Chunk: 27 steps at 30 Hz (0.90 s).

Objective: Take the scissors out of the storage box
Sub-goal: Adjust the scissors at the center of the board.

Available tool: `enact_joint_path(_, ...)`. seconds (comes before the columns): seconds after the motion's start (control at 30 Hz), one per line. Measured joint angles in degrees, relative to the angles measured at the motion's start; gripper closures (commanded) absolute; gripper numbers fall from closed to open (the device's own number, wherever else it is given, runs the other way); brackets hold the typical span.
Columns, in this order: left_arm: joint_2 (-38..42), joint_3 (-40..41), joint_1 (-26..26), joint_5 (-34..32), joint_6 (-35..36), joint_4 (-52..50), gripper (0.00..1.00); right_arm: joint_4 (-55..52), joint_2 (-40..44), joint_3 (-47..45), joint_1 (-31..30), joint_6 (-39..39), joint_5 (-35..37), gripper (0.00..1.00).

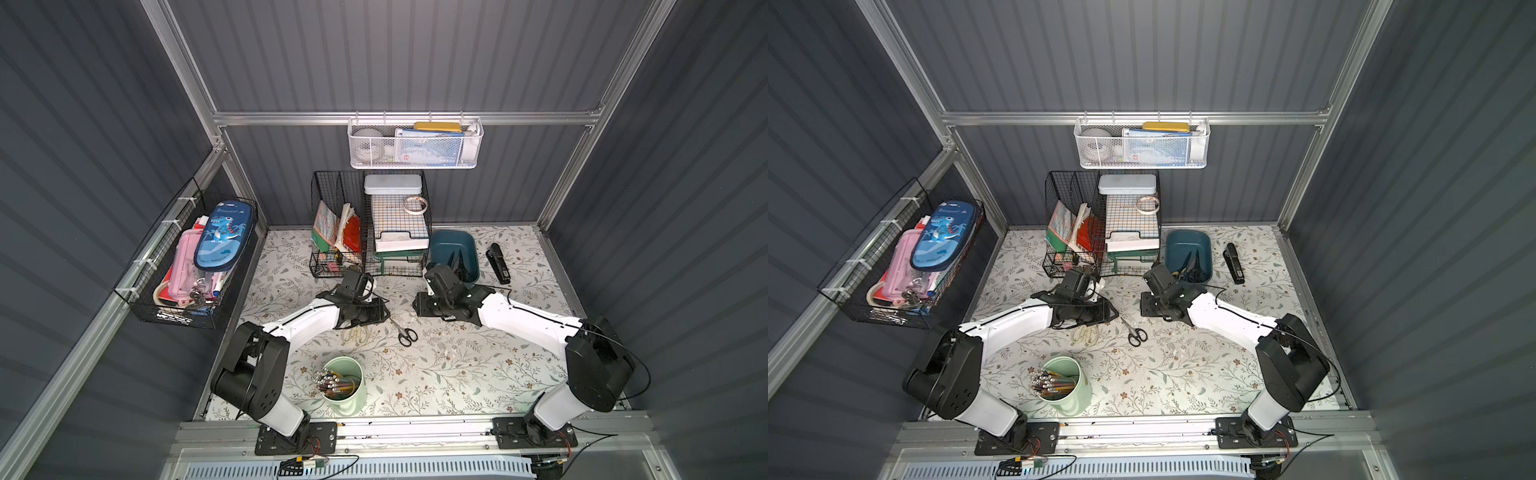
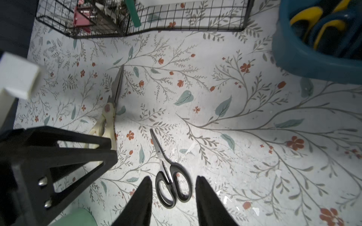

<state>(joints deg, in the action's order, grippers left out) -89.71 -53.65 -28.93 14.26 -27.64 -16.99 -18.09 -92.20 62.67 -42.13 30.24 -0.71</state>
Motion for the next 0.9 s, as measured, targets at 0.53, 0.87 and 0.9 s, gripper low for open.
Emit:
enact_joint_path(0.53,3.9,-14.4,10.0,-11.2,4.7,-13.5,0.24,-14.0,-15.9,11.0,-9.7,-8.7,6.4,0.64)
enact_joint_path(0.87,5.8,-14.3,11.7,-11.0,5.7,-14.8,0.25,-16.8,-18.6,11.5,-9.9,-9.0,8.8,0.68)
enact_joint_path(0.9,5.8,-14.2,11.7,-10.9,5.7,-14.8,0.25,-16.8,-18.8,11.5,-9.9,-9.2,8.9,0.69)
